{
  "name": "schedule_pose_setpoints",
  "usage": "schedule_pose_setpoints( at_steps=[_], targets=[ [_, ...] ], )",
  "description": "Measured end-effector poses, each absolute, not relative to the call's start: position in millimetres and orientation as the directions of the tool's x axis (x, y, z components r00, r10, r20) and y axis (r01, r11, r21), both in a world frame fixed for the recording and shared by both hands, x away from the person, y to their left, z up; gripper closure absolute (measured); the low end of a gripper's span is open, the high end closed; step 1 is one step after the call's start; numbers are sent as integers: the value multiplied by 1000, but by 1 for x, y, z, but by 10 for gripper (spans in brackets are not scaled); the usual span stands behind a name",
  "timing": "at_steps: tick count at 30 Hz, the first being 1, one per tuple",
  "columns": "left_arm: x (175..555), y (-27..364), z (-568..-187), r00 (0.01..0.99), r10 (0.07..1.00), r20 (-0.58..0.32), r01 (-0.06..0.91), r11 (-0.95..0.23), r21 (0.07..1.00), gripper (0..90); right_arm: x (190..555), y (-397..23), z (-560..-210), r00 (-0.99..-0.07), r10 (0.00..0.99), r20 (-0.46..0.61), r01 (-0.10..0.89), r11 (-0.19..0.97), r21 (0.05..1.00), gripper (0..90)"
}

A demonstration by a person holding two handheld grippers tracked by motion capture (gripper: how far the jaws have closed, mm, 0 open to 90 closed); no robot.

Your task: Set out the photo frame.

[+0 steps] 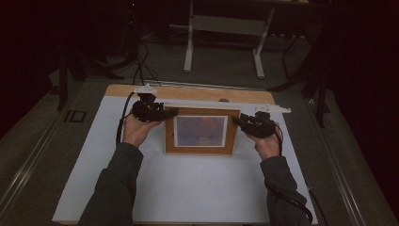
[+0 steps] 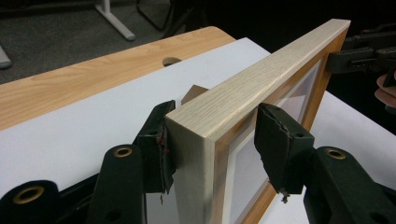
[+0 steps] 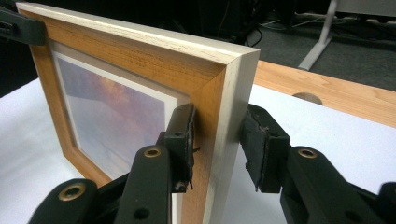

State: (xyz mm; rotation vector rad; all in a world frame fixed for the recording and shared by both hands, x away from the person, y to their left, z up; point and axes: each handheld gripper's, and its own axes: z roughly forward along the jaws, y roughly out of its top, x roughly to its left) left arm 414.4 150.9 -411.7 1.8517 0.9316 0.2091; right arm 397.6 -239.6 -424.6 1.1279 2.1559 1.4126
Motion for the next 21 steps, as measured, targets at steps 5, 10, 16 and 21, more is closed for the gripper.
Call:
schedule_pose_setpoints(
  at_steps=[5, 10, 16, 21],
  targets=[
    [413, 153, -414, 677, 677, -287, 509, -150, 847, 494, 400, -240, -427, -664, 730, 159, 435, 205, 877, 549],
    [408, 157, -420, 666, 669, -330, 519, -98, 849, 489, 403, -237, -436, -678, 715, 172, 456, 225, 861, 503],
    [403, 162, -426, 665, 658, -354, 526, -76, 847, 478, 404, -236, -446, -674, 710, 205, 482, 213, 850, 496],
    [396, 168, -431, 665, 653, -363, 522, -58, 851, 462, 402, -240, -451, -670, 709, 221, 492, 201, 847, 486]
  ],
)
